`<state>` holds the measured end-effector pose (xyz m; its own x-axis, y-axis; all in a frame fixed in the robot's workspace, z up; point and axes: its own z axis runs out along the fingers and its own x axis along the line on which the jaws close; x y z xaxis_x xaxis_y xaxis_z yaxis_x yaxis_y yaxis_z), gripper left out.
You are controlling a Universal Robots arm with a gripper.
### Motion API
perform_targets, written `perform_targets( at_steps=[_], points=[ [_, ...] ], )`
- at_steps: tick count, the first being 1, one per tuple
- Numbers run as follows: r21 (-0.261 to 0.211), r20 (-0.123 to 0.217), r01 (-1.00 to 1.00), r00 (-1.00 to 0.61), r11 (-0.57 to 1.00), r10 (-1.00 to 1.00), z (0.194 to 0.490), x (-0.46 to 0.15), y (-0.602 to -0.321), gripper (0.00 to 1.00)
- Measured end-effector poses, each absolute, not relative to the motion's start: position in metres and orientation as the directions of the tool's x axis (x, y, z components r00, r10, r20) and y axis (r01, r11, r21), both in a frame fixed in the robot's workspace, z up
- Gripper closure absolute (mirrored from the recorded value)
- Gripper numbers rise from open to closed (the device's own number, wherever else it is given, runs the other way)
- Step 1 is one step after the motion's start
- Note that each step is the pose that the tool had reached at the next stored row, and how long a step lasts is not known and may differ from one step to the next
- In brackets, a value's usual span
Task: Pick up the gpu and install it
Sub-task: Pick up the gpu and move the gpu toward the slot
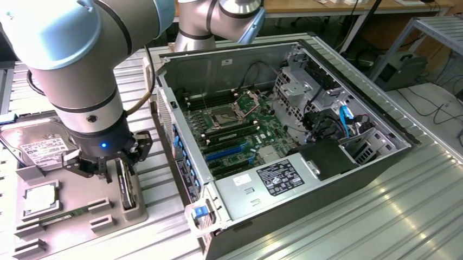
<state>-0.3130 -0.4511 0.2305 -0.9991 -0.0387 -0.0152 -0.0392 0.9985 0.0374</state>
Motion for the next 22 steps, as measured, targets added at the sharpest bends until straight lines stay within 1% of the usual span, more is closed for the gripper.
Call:
perform_targets(
  at_steps=[1, 2, 6, 7, 22],
  points=[
    [0.037, -0.015, -0.039, -0.999, 0.999, -0.039, 0.2304, -0.313, -0.4512, 0.46],
    [0.037, -0.015, -0.039, -0.999, 0.999, -0.039, 0.2304, -0.313, -0.4511, 0.53],
    [0.037, -0.015, -0.039, -0.999, 0.999, -0.039, 0.2304, -0.313, -0.4511, 0.55],
    [0.037, -0.015, -0.039, -0.999, 0.999, -0.039, 0.2304, -0.3129, -0.4511, 0.62],
    [0.037, -0.015, -0.039, -0.999, 0.999, -0.039, 0.2289, -0.3106, -0.4513, 0.62]
  ],
)
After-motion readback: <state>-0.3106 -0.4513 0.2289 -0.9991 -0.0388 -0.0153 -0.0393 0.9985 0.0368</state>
